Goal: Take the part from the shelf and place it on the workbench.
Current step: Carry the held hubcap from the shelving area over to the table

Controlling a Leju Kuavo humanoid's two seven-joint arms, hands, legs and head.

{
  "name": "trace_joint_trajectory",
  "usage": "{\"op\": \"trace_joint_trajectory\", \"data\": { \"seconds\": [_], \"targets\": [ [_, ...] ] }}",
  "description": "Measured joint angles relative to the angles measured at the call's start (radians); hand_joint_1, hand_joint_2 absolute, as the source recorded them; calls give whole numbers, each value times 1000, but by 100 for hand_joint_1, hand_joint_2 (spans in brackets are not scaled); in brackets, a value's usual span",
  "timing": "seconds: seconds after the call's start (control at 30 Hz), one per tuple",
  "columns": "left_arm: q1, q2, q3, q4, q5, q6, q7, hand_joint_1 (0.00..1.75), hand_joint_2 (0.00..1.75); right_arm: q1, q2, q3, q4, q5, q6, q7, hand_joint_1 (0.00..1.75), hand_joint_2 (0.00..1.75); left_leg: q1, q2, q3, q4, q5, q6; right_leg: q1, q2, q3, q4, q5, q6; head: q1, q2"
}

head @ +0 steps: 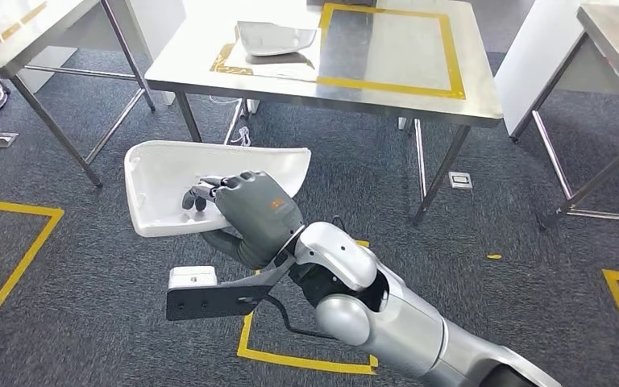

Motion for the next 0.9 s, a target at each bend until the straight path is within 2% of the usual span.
{"op": "trace_joint_trajectory", "data": {
  "seconds": [0.03, 0.07, 0.1, 0.13, 0.2, 0.23, 0.27, 0.33, 0.37, 0.4, 0.43, 0.47, 0.5, 0.53, 0.57, 0.6, 0.63, 0.67, 0.7, 0.73, 0.77, 0.8, 0.87, 0.9],
  "targets": [
    [0, 0, 0, 0, 0, 0, 0, 0, 0, 3, -3, 0, 1, 0, 0, -2, 175, 175, 0, -1, 14, 0, -13, 0, 0, 0, -38, 29, -30, 2, 0, 0],
    [1, 0, 0, 0, 0, 0, 1, 0, 0, 5, -6, 0, 2, -1, 0, -4, 175, 175, 0, -1, 30, 0, -26, -1, 0, -1, -65, 32, -49, 2, 0, 0],
    [2, 0, 0, 0, 0, 0, 1, 0, 0, 6, -9, 0, 3, -1, -1, -6, 175, 175, 0, -2, 47, 0, -40, -2, -1, -1, -77, 7, -45, 0, 0, 0],
    [3, 0, 0, 0, -1, 0, 1, 0, 0, 7, -11, 0, 4, -2, -2, -7, 175, 175, 0, -3, 66, 0, -54, -4, -1, -2, -78, -42, -11, -3, 0, 0],
    [3, 0, 0, 1, -2, 0, 2, 0, 0, 7, -15, 0, 8, -3, -4, -9, 175, 175, -2, -4, 95, 1, -81, -10, 1, -7, -68, -162, 115, -11, 0, 0],
    [2, 0, 0, 1, -3, 0, 3, 0, 0, 7, -17, 0, 11, -3, -5, -9, 175, 175, -3, -5, 105, 2, -97, -15, 5, -9, -60, -201, 165, -16, 0, 0],
    [0, 0, 0, 1, -4, 0, 4, 0, 0, 7, -19, 0, 13, -4, -7, -9, 175, 175, -3, -6, 118, 5, -107, -21, 7, -10, -53, -223, 193, -22, 0, 0],
    [-4, 0, 0, 0, -6, 0, 6, 0, 0, 3, -17, 0, 14, -5, -11, -9, 175, 175, -1, -6, 134, 17, -115, -36, 9, -7, -30, -229, 187, -37, 0, 0],
    [-5, -1, 0, -1, -7, 0, 6, 0, 0, -1, -15, 0, 14, -6, -14, -9, 175, 175, 0, -6, 133, 40, -108, -41, 8, -6, -16, -232, 181, -45, 0, 0],
    [-7, -2, 0, -1, -8, 0, 6, 0, 0, -5, -13, -1, 14, -7, -15, -8, 175, 175, 1, -6, 114, 78, -102, -45, 7, -5, 0, -234, 173, -53, -1, 0],
    [-9, -3, 0, -1, -8, 0, 6, 0, 0, -7, -12, -1, 14, -8, -16, -8, 175, 175, 1, -5, 81, 132, -102, -48, 5, -5, 15, -236, 164, -59, -2, 0],
    [-10, -3, 0, -1, -8, 0, 6, 0, 0, -8, -12, -1, 14, -9, -17, -7, 175, 175, 1, -6, 40, 190, -113, -51, 5, -5, 28, -237, 153, -63, -3, 0],
    [-9, -4, 0, 0, -8, 0, 6, 0, 0, -8, -12, -1, 16, -10, -17, -7, 175, 175, 1, -6, -2, 239, -138, -52, 5, -4, 41, -238, 141, -64, -4, 0],
    [-7, -4, 0, 0, -9, 0, 7, 0, 0, -8, -12, -1, 17, -11, -17, -6, 175, 175, 1, -6, -41, 270, -170, -53, 5, -1, 55, -238, 127, -65, -4, 0],
    [-4, -4, 0, 0, -9, 0, 7, 0, 0, -8, -13, 0, 18, -11, -17, -6, 175, 175, 1, -5, -68, 277, -196, -53, 5, 2, 71, -238, 113, -65, -4, 0],
    [-1, -3, 0, 0, -9, 0, 7, 0, 0, -8, -13, -1, 19, -12, -17, -6, 175, 175, 1, -5, -84, 258, -202, -53, 4, 5, 90, -238, 98, -64, -4, 0],
    [2, -2, 0, 0, -9, 0, 7, 0, 0, -8, -13, -1, 19, -13, -17, -6, 175, 175, 1, -5, -91, 217, -181, -52, 3, 7, 110, -238, 82, -61, -4, 0],
    [4, -1, 0, 0, -9, 0, 7, 0, 0, -8, -13, -1, 20, -13, -17, -6, 175, 175, 1, -4, -91, 160, -124, -51, 1, 7, 128, -238, 65, -58, -4, 0],
    [6, 0, 0, 2, -9, 0, 7, 0, 0, -8, -13, -1, 21, -13, -17, -6, 175, 175, 1, -2, -91, 98, -48, -49, 2, 7, 146, -236, 49, -53, -6, 0],
    [7, 0, 0, 3, -9, 0, 7, 0, 0, -9, -13, -1, 22, -13, -17, -6, 175, 175, -1, 0, -88, 54, 11, -44, 3, 8, 156, -236, 34, -47, -8, 0],
    [7, 0, 0, 3, -9, 0, 7, 0, 0, -8, -13, -1, 23, -13, -17, -6, 175, 175, -2, 1, -86, 26, 54, -38, 4, 9, 165, -239, 23, -41, -10, 0],
    [7, 0, 0, 4, -9, -1, 7, 0, 0, -9, -13, -1, 24, -13, -18, -5, 175, 175, -3, 1, -83, 14, 65, -31, 7, 10, 173, -238, 19, -34, -11, 0],
    [6, -1, 0, 3, -9, -1, 6, 0, 0, -12, -12, -1, 25, -14, -21, -2, 175, 175, -1, -2, -64, 12, 50, -16, 7, 9, 173, -221, 27, -22, -10, 0],
    [6, -1, 1, 3, -9, -1, 6, 0, 0, -15, -12, -3, 25, -14, -25, -1, 175, 175, 0, -3, -53, 8, 42, -9, 6, 7, 157, -187, 36, -17, -8, 0]
  ]
}}
